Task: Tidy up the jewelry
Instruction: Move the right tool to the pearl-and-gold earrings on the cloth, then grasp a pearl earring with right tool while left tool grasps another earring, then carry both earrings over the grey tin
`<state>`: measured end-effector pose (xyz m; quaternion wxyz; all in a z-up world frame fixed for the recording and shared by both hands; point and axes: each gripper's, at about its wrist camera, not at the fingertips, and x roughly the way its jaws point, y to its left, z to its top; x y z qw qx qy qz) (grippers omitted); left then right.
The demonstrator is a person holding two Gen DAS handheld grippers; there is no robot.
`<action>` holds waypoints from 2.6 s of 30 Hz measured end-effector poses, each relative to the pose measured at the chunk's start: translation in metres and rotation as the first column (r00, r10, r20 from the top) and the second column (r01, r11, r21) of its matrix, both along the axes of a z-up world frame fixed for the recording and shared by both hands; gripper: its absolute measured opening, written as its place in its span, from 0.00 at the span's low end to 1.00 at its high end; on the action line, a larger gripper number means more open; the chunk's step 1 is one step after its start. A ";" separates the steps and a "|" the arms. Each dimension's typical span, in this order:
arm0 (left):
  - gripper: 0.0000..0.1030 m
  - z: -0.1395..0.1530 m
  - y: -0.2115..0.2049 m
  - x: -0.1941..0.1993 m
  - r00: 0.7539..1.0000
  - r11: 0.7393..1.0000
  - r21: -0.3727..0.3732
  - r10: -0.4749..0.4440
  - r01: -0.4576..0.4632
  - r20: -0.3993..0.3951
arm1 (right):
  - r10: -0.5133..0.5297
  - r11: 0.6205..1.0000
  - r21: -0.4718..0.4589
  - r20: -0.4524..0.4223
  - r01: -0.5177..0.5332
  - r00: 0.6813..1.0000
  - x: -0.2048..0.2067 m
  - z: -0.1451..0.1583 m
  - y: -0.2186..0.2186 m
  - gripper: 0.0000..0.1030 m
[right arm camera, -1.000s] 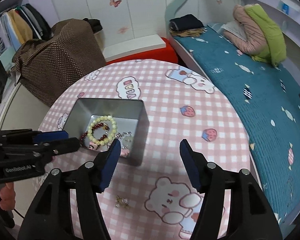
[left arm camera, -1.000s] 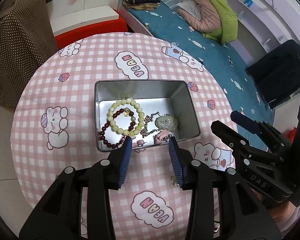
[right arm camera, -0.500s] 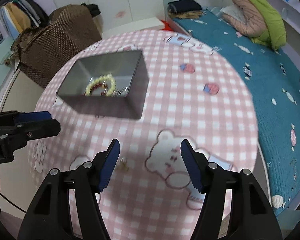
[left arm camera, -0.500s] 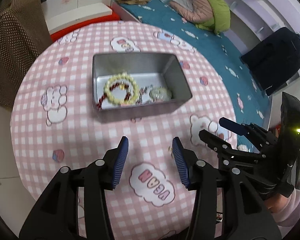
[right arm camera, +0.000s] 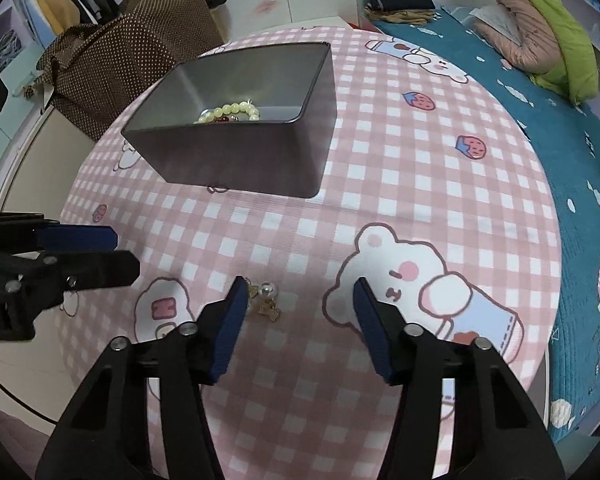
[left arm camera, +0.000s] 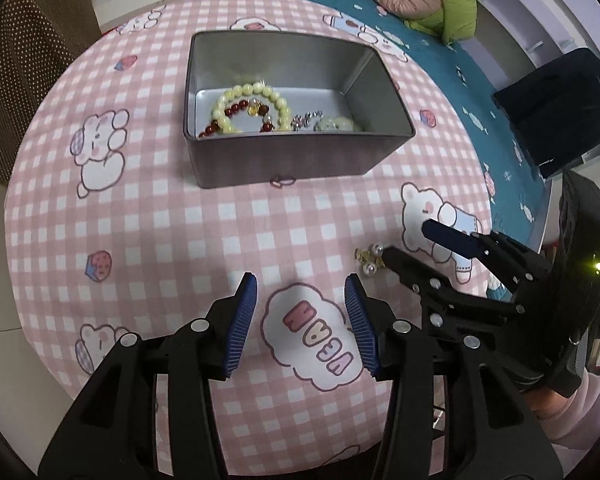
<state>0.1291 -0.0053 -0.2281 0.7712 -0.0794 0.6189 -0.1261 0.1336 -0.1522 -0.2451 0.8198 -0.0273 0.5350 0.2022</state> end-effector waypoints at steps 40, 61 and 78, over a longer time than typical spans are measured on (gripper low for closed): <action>0.14 -0.050 -0.075 0.028 0.982 0.985 -0.030 -0.174 0.172 -0.078 | -0.201 0.979 0.028 0.043 0.200 0.979 -0.005 0.008 -0.050 0.10; 0.11 -0.015 -0.055 0.020 0.985 0.985 -0.030 -0.172 0.173 0.028 | -0.216 0.976 0.040 0.084 0.213 0.973 -0.007 0.027 -0.053 0.10; 0.11 0.045 -0.023 0.017 0.982 0.998 -0.020 -0.062 0.066 0.178 | -0.101 0.994 0.069 0.218 0.088 0.971 0.009 0.077 -0.021 0.10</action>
